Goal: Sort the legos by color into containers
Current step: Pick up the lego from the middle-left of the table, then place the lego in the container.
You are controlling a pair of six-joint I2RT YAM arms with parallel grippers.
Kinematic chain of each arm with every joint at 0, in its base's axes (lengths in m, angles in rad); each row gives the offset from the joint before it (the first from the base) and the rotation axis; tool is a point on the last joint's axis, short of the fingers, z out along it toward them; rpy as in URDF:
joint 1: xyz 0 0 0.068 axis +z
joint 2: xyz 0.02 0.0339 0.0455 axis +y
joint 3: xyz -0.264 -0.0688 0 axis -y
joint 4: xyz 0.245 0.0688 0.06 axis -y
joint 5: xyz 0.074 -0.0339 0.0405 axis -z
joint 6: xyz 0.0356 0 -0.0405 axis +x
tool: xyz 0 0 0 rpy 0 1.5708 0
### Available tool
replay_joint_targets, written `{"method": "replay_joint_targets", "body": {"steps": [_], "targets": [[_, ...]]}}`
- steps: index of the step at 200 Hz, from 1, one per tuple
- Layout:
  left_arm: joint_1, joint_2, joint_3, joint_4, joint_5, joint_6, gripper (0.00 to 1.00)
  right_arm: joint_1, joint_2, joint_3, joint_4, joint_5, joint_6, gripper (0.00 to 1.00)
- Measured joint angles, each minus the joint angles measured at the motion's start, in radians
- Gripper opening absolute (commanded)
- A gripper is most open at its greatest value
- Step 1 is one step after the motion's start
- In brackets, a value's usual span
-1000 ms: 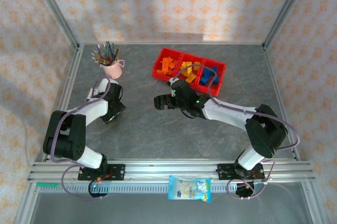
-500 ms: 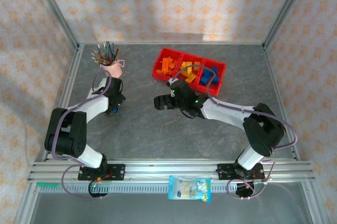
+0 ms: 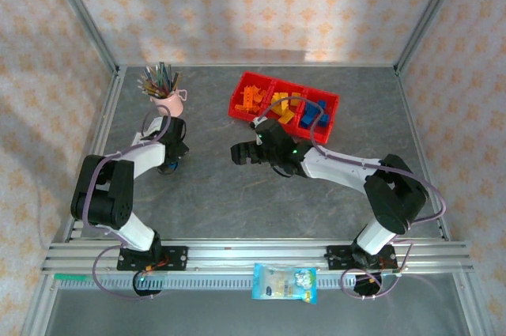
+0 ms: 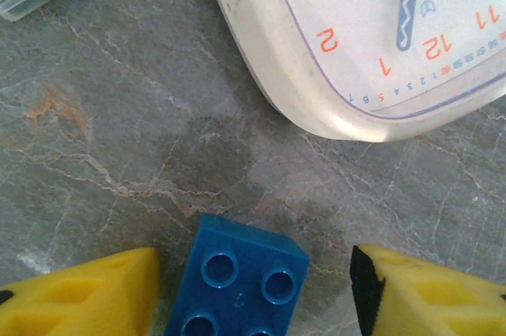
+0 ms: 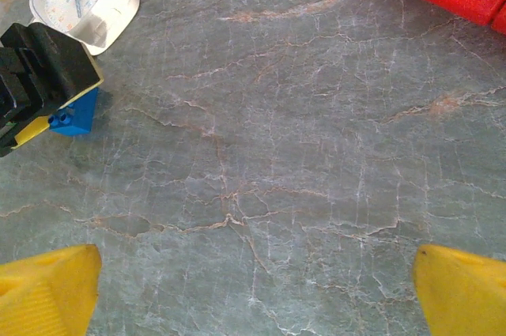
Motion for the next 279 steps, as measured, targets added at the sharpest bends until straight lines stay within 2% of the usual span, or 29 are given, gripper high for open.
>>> {"method": "replay_joint_targets", "body": {"steps": [50,91,125,156,184,209,244,279], "targets": [[0.0,0.003,0.0,-0.001,0.025,0.046,0.42,-0.006,0.01,0.003,-0.004,0.0,0.0,1.0],[-0.008,0.003,0.003,-0.013,0.024,0.077,0.36,-0.038,0.009,0.004,-0.008,-0.003,0.004,1.0],[-0.064,-0.021,0.023,-0.052,0.023,0.088,0.33,-0.095,-0.021,0.004,-0.043,0.005,0.013,1.0],[-0.156,-0.108,0.057,-0.093,0.022,0.086,0.3,-0.156,-0.096,0.005,-0.097,0.052,0.039,1.0],[-0.291,-0.175,0.137,-0.1,0.027,0.066,0.29,-0.234,-0.173,0.005,-0.14,0.091,0.074,1.0],[-0.41,-0.162,0.246,-0.074,0.045,0.055,0.28,-0.328,-0.227,0.003,-0.182,0.132,0.1,1.0],[-0.556,0.007,0.491,0.048,0.063,0.07,0.28,-0.478,-0.28,-0.024,-0.218,0.178,0.126,1.0],[-0.613,0.259,0.706,0.209,0.108,0.131,0.28,-0.623,-0.283,-0.027,-0.225,0.201,0.149,1.0]]}}
